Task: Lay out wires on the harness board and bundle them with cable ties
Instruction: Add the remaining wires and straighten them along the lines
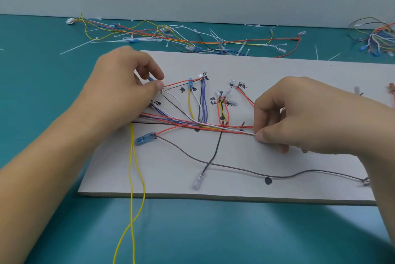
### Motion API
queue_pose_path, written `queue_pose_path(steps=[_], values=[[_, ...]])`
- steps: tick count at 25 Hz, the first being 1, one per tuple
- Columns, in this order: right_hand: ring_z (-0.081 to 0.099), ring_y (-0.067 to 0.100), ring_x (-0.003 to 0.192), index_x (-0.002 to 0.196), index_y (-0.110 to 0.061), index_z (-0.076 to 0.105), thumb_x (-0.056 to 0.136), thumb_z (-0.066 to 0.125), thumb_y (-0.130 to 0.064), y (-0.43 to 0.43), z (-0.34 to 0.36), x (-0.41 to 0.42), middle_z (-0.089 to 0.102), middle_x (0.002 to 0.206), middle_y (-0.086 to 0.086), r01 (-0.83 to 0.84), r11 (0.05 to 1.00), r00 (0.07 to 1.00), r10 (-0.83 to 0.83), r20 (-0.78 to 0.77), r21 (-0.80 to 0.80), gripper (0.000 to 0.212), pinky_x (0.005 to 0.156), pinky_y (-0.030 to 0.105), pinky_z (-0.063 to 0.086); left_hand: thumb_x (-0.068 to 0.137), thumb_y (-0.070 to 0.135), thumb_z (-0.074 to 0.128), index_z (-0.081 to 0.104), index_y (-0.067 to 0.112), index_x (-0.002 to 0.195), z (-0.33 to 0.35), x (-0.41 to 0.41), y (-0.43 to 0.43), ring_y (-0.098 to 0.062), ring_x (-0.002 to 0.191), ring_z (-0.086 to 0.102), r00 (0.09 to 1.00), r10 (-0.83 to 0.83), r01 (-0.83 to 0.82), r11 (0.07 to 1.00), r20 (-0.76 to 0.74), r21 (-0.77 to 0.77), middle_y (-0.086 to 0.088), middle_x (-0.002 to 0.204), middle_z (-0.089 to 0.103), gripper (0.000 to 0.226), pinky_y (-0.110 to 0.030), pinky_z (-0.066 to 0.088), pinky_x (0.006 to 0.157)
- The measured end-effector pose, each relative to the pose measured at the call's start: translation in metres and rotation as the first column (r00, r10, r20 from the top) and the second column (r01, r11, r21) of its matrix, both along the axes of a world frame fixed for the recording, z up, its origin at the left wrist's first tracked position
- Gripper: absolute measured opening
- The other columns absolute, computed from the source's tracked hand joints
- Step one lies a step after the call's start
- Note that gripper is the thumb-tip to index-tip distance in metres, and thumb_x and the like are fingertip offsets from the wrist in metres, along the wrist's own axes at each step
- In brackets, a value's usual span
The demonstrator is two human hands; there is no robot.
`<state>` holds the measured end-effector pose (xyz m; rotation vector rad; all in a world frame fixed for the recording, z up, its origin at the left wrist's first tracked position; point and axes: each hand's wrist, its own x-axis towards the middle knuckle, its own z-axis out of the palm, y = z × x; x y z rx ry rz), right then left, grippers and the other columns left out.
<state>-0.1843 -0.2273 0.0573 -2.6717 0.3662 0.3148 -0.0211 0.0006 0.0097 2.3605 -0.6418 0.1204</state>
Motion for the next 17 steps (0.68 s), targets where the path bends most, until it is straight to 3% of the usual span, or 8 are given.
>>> queue_pose_path(steps=[2,7,10,14,17], values=[[0.063,0.006,0.046,0.078,-0.036,0.072,0.084,0.072,-0.022,0.0008,0.0004,-0.0001,0.070,0.055,-0.007,-0.003,1.000,1.000,0.003,-0.002,0.005,0.015,0.042,0.022,0.053,0.089,0.026,0.075,0.076,0.031,0.086,0.0011,0.0035,0.0025,-0.001,0.061,0.061,0.999,0.029,-0.028,0.999,-0.030,0.020,0.008,0.086,0.062,0.006,-0.022,0.038,0.056],[0.066,0.008,0.050,0.076,-0.037,0.072,0.083,0.073,-0.023,0.0010,0.0020,-0.0007,0.070,0.056,-0.008,0.005,1.000,1.000,-0.005,-0.002,0.008,0.015,0.044,0.025,0.057,0.091,0.017,0.074,0.078,0.028,0.081,0.0007,0.0066,0.0025,0.007,0.049,0.053,0.996,0.037,-0.032,0.998,-0.079,0.063,0.011,0.062,0.064,0.016,-0.020,0.034,0.052],[0.066,0.008,0.050,0.075,-0.038,0.072,0.083,0.073,-0.023,0.0004,0.0025,-0.0008,0.070,0.056,-0.008,0.002,1.000,1.000,-0.002,-0.008,-0.005,0.017,0.045,0.027,0.058,0.091,0.017,0.074,0.077,0.031,0.078,0.0007,0.0084,0.0023,0.007,0.047,0.053,0.994,0.021,-0.013,0.997,-0.107,0.077,0.006,0.065,0.065,0.019,-0.019,0.034,0.053],[0.062,0.003,0.047,0.079,-0.041,0.072,0.083,0.073,-0.024,-0.0045,0.0055,-0.0011,0.070,0.056,-0.009,0.019,1.000,1.000,-0.019,-0.009,-0.023,0.017,0.044,0.024,0.052,0.090,0.021,0.074,0.077,0.032,0.079,0.0005,0.0087,0.0029,-0.003,0.049,0.057,0.991,0.004,0.007,0.997,-0.135,0.076,0.003,0.072,0.069,0.016,-0.020,0.038,0.053],[0.063,0.004,0.047,0.077,-0.040,0.073,0.084,0.074,-0.026,-0.0077,0.0069,0.0001,0.071,0.057,-0.007,0.044,0.999,0.999,-0.044,-0.019,0.000,0.016,0.044,0.021,0.051,0.090,0.020,0.074,0.078,0.031,0.080,0.0019,0.0079,0.0031,0.003,0.050,0.057,0.991,-0.018,0.028,0.997,-0.132,0.072,0.004,0.071,0.068,0.016,-0.019,0.038,0.052]])
